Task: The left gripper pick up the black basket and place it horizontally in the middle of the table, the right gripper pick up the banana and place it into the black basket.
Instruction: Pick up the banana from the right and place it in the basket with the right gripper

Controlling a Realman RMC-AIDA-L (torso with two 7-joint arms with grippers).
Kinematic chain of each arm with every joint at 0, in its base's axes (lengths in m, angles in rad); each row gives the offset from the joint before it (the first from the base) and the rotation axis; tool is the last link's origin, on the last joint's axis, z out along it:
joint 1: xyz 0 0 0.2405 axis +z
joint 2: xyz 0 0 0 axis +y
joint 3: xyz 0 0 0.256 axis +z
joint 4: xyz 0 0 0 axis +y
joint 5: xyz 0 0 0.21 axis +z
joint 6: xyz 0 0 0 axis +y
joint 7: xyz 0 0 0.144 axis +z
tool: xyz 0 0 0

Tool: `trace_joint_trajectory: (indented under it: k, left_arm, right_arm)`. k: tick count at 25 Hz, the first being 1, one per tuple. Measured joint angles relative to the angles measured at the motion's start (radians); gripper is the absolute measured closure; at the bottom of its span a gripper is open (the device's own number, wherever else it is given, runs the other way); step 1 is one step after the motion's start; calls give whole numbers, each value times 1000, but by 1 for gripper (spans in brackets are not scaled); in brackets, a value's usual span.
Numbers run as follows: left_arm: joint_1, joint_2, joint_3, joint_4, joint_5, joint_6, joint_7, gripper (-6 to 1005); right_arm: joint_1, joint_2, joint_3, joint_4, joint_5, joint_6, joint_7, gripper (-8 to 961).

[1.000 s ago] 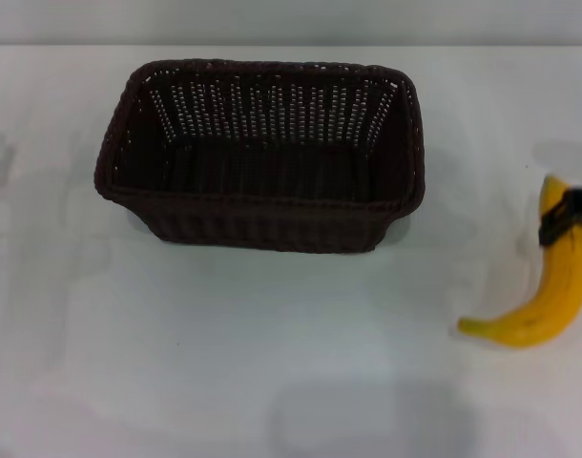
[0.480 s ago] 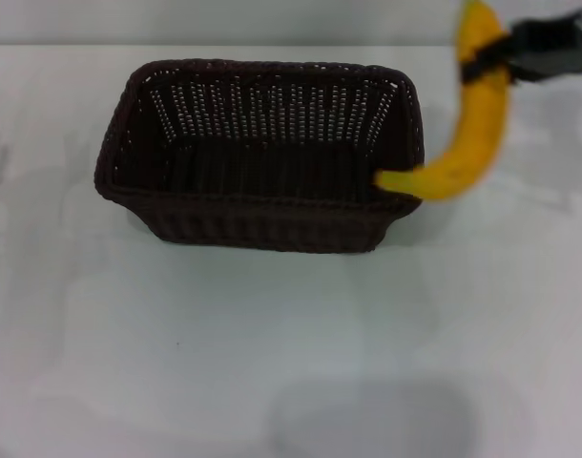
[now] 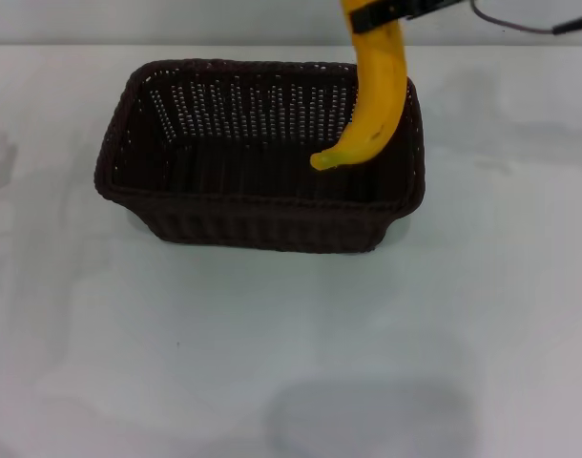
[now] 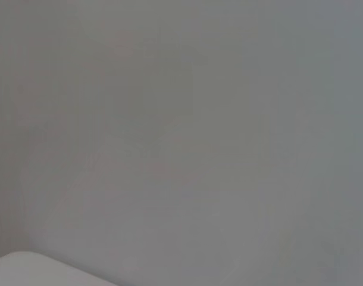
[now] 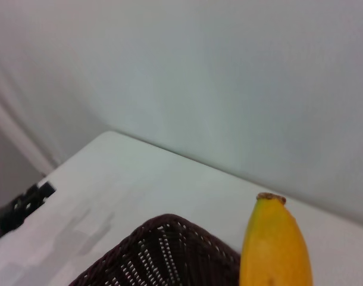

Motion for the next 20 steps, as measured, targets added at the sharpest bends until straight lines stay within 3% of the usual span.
trace_joint_trajectory:
  k: [4,6,11,20]
  left_arm:
    - [-3,1,2,-1,0,0,0,250]
    - [-3,1,2,-1,0,0,0,250]
    - [-11,1,2,-14,2,0,0,250]
    - [-13,1,1,-22,1,2,-3,249]
  right_arm:
    - [42,3,-76,17,-35,-60,-171,375]
    - [50,6,-165,41,-39,-152,-276,369]
    - [59,7,-270,96,-48,-248,-365,353]
    - [71,17,-380,126,-17,-255,-437,326]
